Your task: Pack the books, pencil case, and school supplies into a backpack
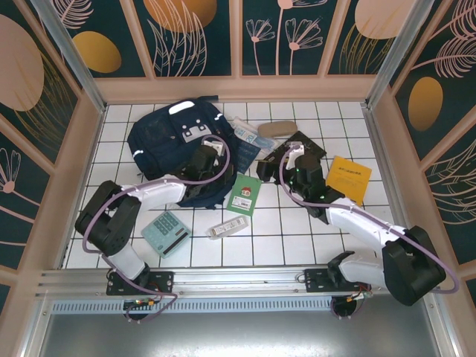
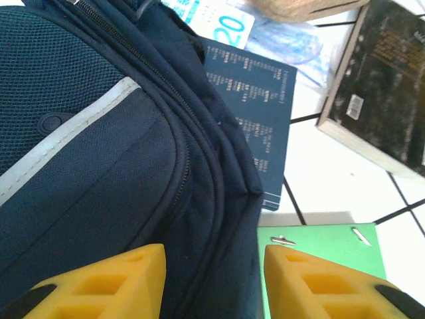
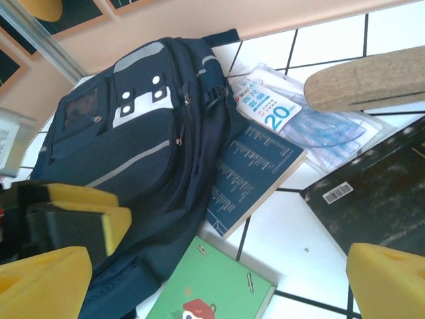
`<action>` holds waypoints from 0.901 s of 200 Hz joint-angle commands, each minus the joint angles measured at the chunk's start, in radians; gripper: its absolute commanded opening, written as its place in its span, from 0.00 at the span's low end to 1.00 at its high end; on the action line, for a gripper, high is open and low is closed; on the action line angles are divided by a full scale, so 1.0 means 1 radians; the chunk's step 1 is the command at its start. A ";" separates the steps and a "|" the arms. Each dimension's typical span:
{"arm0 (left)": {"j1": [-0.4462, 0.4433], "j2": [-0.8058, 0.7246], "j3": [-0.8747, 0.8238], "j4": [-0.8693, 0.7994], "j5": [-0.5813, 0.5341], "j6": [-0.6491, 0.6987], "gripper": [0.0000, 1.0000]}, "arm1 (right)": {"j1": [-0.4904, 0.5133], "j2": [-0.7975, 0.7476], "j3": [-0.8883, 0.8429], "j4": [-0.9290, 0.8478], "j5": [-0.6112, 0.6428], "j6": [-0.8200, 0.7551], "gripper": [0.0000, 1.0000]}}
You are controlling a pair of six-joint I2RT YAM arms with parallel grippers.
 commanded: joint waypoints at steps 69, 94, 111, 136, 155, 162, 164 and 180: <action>-0.043 0.130 0.154 -0.137 -0.112 0.052 0.48 | -0.076 -0.041 -0.055 0.069 -0.005 0.065 0.99; -0.046 0.138 0.213 -0.141 -0.103 0.045 0.48 | -0.124 -0.036 -0.071 0.061 0.012 0.103 0.99; -0.049 0.157 0.265 -0.162 -0.114 0.031 0.50 | -0.158 -0.030 -0.083 0.046 0.063 0.146 0.99; -0.053 0.186 0.322 -0.116 -0.093 -0.005 0.50 | -0.236 0.023 -0.074 0.030 0.071 0.207 0.99; -0.055 0.249 0.395 -0.084 -0.040 -0.044 0.49 | -0.293 0.098 -0.041 0.020 0.049 0.240 0.99; -0.055 0.274 0.427 -0.080 -0.028 -0.058 0.49 | -0.305 0.125 -0.030 0.024 0.049 0.245 0.99; -0.055 0.286 0.436 -0.078 -0.025 -0.061 0.49 | -0.309 0.133 -0.026 0.024 0.049 0.247 0.99; -0.057 0.348 0.489 -0.044 0.025 -0.091 0.48 | -0.341 0.195 0.004 0.023 0.049 0.271 0.99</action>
